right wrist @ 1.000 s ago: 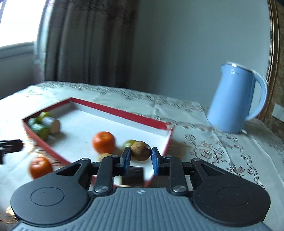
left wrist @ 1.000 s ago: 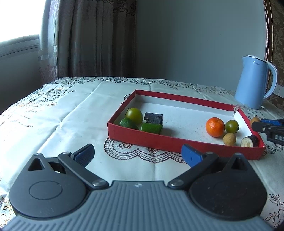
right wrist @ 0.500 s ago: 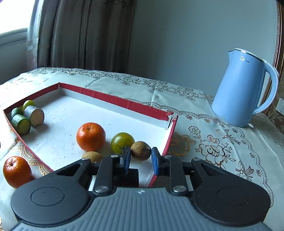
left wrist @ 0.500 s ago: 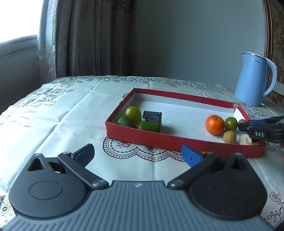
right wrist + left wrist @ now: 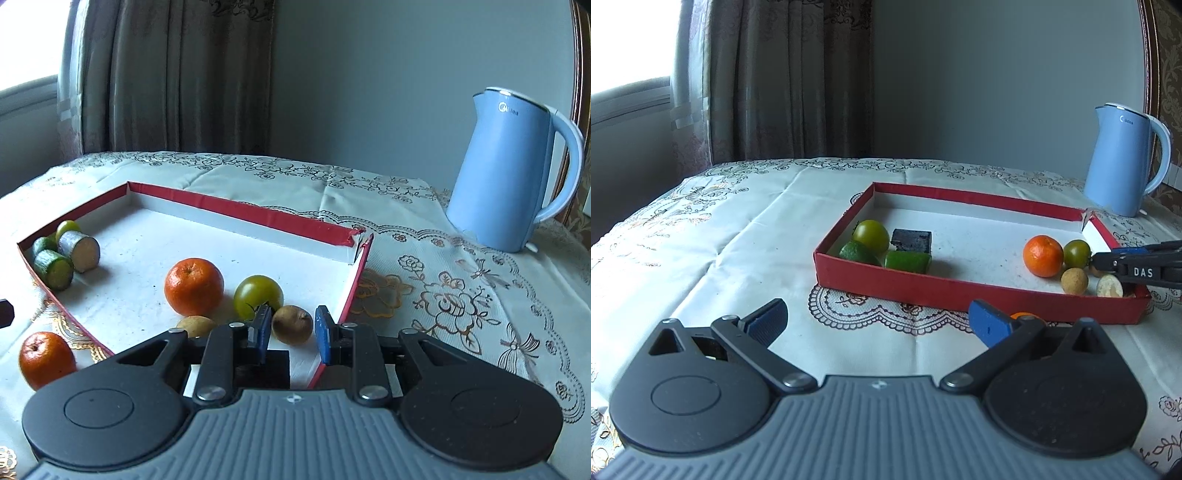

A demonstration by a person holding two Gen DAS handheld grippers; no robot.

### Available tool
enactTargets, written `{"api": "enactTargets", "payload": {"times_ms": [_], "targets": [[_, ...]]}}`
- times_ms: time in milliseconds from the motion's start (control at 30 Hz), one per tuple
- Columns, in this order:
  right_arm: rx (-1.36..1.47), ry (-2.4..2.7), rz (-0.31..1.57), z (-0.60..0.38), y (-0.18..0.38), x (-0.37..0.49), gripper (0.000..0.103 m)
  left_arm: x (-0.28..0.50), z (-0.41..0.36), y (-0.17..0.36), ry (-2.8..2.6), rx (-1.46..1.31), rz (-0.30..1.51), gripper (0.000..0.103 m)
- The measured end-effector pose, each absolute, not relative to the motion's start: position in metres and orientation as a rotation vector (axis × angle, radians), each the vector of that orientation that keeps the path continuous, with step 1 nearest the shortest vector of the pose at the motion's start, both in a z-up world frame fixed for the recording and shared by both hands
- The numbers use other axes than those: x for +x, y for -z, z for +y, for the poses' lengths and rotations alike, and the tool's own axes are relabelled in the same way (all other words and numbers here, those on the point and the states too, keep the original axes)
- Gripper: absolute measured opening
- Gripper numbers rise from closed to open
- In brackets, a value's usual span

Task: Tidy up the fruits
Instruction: 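Carry kiwi into red tray and open right tool, then reach left tool to tangerine on the table and close on it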

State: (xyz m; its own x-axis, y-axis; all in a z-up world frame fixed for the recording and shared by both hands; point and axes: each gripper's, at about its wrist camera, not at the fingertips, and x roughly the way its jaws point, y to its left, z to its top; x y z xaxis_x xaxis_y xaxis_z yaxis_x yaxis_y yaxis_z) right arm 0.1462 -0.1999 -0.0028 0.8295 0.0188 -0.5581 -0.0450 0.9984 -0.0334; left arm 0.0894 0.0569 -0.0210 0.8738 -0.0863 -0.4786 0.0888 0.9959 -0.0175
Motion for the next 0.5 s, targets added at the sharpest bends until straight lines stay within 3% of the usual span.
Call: {"api": "enactTargets", "payload": {"times_ms": [167, 200, 233, 300, 500], "targets": [[0.022, -0.026, 0.495, -0.209, -0.008, 0.126, 0.031, 0.076, 0.061, 0.013, 0.085, -0.021, 0.447, 0.103], [0.036, -0.02, 0.472, -0.211, -0.011, 0.12, 0.041, 0.071, 0.061, 0.012, 0.09, -0.024, 0.439, 0.103], [0.052, -0.016, 0.45, -0.214, -0.013, 0.115, 0.067, 0.066, 0.059, 0.012, 0.091, -0.018, 0.432, 0.103], [0.072, 0.006, 0.389, -0.216, -0.015, 0.101, 0.089, 0.058, 0.054, 0.014, 0.087, 0.008, 0.432, 0.103], [0.046, 0.022, 0.342, -0.213, -0.016, 0.085, 0.089, 0.05, 0.033, 0.02, 0.122, 0.066, 0.456, 0.103]]}}
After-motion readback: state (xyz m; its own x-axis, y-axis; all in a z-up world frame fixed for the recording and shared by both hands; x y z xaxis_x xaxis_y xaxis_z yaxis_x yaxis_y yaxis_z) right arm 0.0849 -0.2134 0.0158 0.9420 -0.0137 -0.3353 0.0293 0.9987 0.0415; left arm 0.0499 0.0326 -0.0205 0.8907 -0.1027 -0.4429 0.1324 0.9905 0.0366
